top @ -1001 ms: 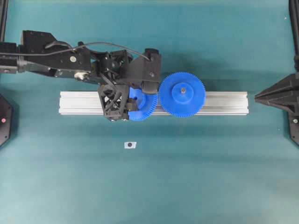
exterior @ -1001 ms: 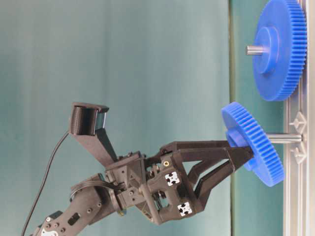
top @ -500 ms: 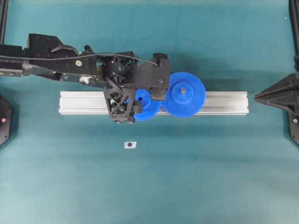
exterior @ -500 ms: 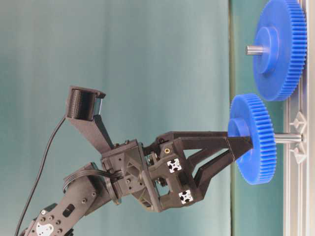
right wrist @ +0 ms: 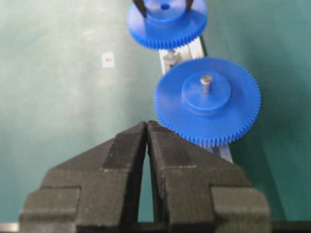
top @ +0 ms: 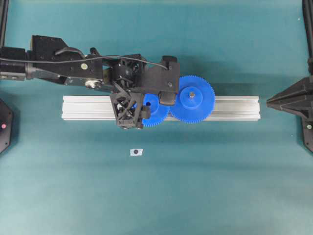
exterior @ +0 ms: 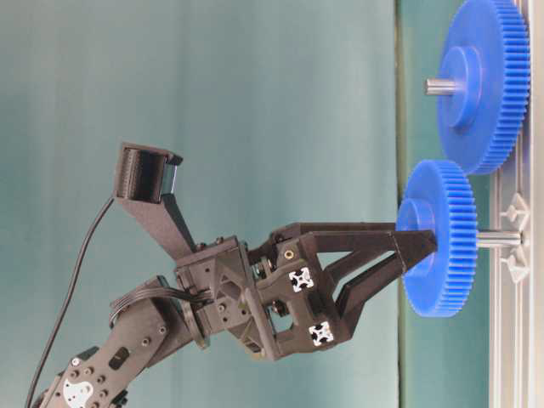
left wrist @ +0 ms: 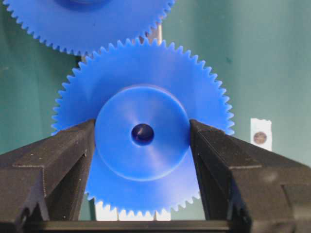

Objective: Find the location of the shaft and insert the small gear.
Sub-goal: 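Align the gear bore with the shaft and push it on, meshing teeth, then open the left gripper to release the seated gear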

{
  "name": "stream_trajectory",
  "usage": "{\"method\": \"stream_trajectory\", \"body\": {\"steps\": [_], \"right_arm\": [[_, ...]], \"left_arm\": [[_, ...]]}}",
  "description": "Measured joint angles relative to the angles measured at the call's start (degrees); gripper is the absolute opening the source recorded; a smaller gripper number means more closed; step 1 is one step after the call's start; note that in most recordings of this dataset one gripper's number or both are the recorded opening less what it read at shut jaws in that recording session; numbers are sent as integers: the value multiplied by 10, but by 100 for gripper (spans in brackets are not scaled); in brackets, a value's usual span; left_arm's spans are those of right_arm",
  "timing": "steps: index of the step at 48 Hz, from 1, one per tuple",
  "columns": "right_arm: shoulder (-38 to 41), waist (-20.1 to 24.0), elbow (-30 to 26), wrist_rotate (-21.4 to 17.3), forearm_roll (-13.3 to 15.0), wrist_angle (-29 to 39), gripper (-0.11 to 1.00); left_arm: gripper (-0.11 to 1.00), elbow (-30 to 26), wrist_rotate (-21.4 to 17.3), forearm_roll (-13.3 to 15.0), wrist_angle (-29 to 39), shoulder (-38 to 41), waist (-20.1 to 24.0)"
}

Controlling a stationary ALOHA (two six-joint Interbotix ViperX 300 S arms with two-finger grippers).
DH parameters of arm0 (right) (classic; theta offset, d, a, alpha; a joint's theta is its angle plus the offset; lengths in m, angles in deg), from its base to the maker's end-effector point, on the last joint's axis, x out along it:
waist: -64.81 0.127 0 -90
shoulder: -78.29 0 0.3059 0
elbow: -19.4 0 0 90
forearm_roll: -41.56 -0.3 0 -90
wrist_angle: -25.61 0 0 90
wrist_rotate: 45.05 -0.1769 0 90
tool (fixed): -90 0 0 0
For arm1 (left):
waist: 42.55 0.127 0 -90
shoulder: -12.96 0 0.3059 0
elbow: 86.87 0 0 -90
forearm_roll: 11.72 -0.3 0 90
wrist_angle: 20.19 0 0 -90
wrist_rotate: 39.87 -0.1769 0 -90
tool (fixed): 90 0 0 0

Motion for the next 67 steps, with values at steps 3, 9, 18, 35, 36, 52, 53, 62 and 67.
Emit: {"method": "stream_trajectory", "body": {"steps": [3,9,18,35,36,52,53,62,67], "right_arm": [[0,-1,0,1,0,0,14],[-3,-1,0,0,0,0,14],[-4,-1,0,0,0,1,14],[-4,-1,0,-11,0,1,14],[-4,-1,0,-11,0,1,14],[-4,-1,0,-12,-1,1,14],[-4,-1,0,-12,0,1,14],[-4,-1,0,-13,-1,1,14],[-4,-1,0,-12,-1,0,14]], "left_arm": [[65,0,-1,0,0,0,0],[65,0,3,0,0,0,0],[72,0,3,0,-1,0,0],[79,-11,2,0,-3,-12,1],[79,-12,2,0,-3,-15,2],[74,-15,-2,0,-11,-88,3],[72,-12,-2,0,-13,-91,3],[35,19,3,0,-58,-99,3],[13,31,3,0,-76,-100,3]]}}
